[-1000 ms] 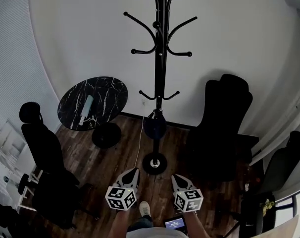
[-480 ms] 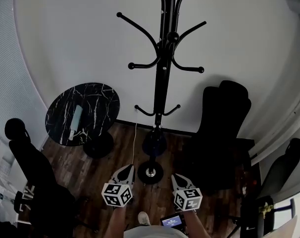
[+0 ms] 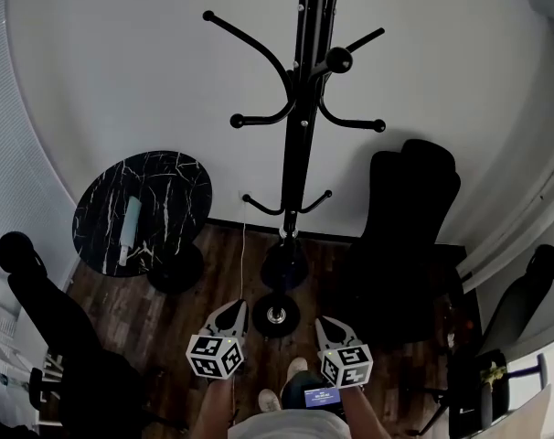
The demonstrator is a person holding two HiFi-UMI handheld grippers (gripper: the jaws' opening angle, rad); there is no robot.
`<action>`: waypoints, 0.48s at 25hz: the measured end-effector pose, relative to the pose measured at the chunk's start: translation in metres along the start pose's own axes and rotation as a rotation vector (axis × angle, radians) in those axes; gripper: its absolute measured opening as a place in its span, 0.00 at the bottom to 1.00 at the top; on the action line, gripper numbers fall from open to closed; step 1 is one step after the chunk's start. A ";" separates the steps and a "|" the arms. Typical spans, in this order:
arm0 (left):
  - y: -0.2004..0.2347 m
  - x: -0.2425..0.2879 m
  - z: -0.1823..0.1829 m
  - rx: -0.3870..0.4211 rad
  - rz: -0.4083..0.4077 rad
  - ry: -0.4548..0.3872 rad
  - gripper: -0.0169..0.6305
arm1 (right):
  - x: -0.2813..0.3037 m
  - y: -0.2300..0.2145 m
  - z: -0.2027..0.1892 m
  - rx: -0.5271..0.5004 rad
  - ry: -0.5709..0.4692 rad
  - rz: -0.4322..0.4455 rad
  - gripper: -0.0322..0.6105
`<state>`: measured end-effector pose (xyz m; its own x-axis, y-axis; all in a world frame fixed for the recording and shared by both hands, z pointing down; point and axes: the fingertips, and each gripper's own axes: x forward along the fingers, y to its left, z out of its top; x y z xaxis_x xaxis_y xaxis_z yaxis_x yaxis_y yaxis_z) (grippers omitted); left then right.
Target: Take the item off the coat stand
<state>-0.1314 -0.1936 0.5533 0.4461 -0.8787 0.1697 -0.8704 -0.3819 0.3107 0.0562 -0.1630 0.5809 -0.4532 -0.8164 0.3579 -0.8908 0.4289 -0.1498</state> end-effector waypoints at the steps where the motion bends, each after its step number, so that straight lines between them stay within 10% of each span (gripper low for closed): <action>1: 0.000 0.002 0.001 0.002 -0.003 0.000 0.06 | 0.001 -0.001 0.002 0.003 -0.006 0.000 0.07; 12: 0.002 0.023 0.008 0.002 -0.029 -0.006 0.06 | 0.017 -0.002 0.012 -0.006 -0.029 0.035 0.07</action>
<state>-0.1245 -0.2169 0.5500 0.4697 -0.8690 0.1554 -0.8578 -0.4077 0.3130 0.0504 -0.1822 0.5764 -0.4850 -0.8117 0.3254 -0.8742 0.4598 -0.1562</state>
